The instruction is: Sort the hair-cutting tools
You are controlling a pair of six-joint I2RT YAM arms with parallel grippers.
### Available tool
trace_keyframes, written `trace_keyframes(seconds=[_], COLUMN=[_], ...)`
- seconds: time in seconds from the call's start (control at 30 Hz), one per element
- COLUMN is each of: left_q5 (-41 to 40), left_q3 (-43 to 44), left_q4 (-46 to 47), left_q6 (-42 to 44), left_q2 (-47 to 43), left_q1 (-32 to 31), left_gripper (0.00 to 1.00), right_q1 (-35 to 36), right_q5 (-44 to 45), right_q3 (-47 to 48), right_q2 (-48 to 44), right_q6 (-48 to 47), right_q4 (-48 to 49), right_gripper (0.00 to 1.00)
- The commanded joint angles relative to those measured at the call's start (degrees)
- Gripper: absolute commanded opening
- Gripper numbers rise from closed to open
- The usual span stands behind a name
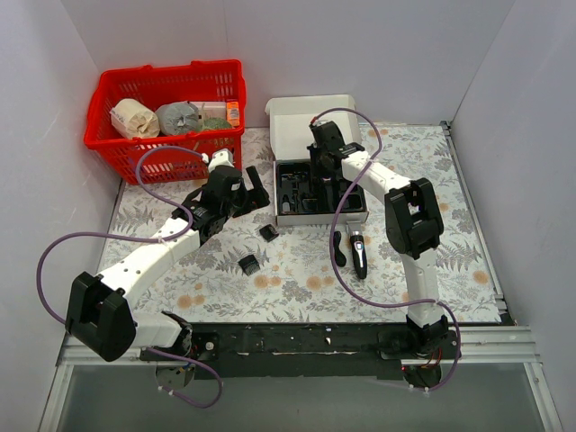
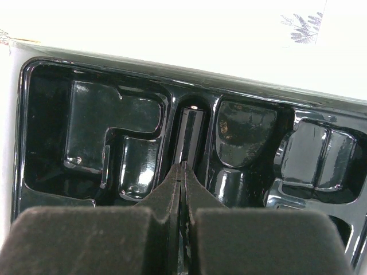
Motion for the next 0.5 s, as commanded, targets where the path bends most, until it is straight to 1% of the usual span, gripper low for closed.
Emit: trace_keyframes(seconds=[0.0, 0.27, 0.47], left_q5=[-0.9, -1.2, -0.9], left_q3=[-0.5, -0.3, 0.1], left_q4=[-0.5, -1.1, -1.4], left_q6=[0.7, 0.9, 0.9], left_q2=[-2.7, -3.6, -3.3], left_q1=[-0.1, -0.1, -0.1], left_gripper=[0.98, 0.98, 0.98], right_q1=[0.4, 0.3, 0.3], right_q5=[1.1, 1.1, 1.5], right_q3=[-0.5, -0.9, -1.2], right_q2=[2.4, 4.4, 3.8], right_q6=[-0.3, -0.3, -0.5], right_q4=[1.9, 2.7, 2.9], right_gripper=[0.01, 0.01, 0.01])
